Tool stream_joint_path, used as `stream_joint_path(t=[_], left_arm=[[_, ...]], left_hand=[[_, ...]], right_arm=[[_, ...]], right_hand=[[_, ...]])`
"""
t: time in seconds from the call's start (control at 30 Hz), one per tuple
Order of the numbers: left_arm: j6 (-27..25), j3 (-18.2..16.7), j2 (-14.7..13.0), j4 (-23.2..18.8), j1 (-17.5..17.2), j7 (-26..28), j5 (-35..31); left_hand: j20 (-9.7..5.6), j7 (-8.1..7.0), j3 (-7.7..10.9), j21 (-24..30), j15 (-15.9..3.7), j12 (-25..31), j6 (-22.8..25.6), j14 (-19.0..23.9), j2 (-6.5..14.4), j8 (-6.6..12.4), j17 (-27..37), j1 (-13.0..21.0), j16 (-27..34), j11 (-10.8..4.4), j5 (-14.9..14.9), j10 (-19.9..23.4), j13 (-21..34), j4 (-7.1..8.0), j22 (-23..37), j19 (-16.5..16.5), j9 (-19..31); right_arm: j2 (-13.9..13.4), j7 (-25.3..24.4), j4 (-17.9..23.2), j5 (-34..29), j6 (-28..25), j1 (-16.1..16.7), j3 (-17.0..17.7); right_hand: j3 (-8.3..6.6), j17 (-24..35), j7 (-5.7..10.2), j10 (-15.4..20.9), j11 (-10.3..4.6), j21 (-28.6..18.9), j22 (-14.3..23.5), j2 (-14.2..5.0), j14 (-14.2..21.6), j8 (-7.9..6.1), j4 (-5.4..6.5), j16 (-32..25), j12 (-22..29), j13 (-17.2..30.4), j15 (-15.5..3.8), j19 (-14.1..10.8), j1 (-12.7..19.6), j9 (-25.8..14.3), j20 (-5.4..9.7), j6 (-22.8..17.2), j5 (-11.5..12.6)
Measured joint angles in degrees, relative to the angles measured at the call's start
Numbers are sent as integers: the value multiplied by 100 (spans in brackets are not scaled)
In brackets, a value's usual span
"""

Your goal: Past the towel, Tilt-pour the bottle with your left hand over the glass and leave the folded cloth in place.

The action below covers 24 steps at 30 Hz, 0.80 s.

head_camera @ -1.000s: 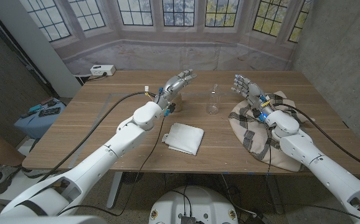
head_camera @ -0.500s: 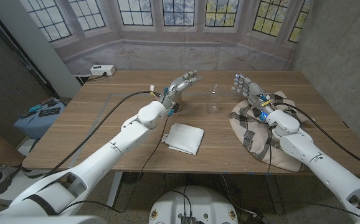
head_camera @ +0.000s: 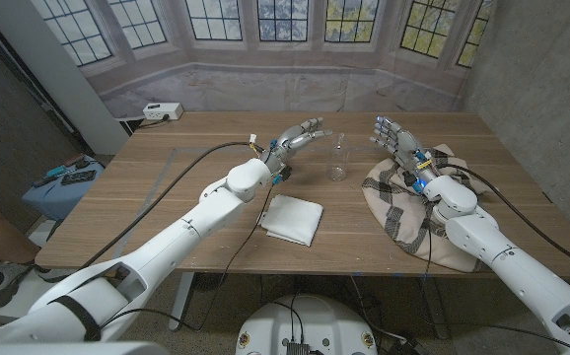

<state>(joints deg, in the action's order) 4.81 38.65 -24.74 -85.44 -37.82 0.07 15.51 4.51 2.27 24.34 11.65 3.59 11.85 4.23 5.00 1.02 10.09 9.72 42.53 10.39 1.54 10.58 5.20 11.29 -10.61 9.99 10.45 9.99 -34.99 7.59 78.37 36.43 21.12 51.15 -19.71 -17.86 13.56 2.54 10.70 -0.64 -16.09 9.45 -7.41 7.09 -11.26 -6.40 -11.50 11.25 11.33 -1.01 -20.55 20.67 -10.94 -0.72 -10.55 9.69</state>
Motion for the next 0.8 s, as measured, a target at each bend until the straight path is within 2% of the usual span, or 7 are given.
stream_joint_path(t=[0.4,0.8], left_arm=[[-47,213,128,233,204,-150,-176],[-126,376,210,442,373,-219,-386]], left_hand=[[-32,8,0,0,0,0,-108,0,-116,0,27,240,1,21,0,-20,5,0,0,31,0],[0,29,0,1,10,0,-86,53,-176,52,29,409,2,21,-22,-20,5,1,0,62,30]], right_arm=[[-35,-34,50,33,107,137,90],[-70,17,25,67,108,134,111]], right_hand=[[17,-26,1,-32,32,24,0,0,0,0,-17,0,0,0,0,1,0,0,1,1,0],[16,-53,1,-32,32,23,0,-31,0,0,-16,0,0,0,0,1,31,0,1,1,0]])
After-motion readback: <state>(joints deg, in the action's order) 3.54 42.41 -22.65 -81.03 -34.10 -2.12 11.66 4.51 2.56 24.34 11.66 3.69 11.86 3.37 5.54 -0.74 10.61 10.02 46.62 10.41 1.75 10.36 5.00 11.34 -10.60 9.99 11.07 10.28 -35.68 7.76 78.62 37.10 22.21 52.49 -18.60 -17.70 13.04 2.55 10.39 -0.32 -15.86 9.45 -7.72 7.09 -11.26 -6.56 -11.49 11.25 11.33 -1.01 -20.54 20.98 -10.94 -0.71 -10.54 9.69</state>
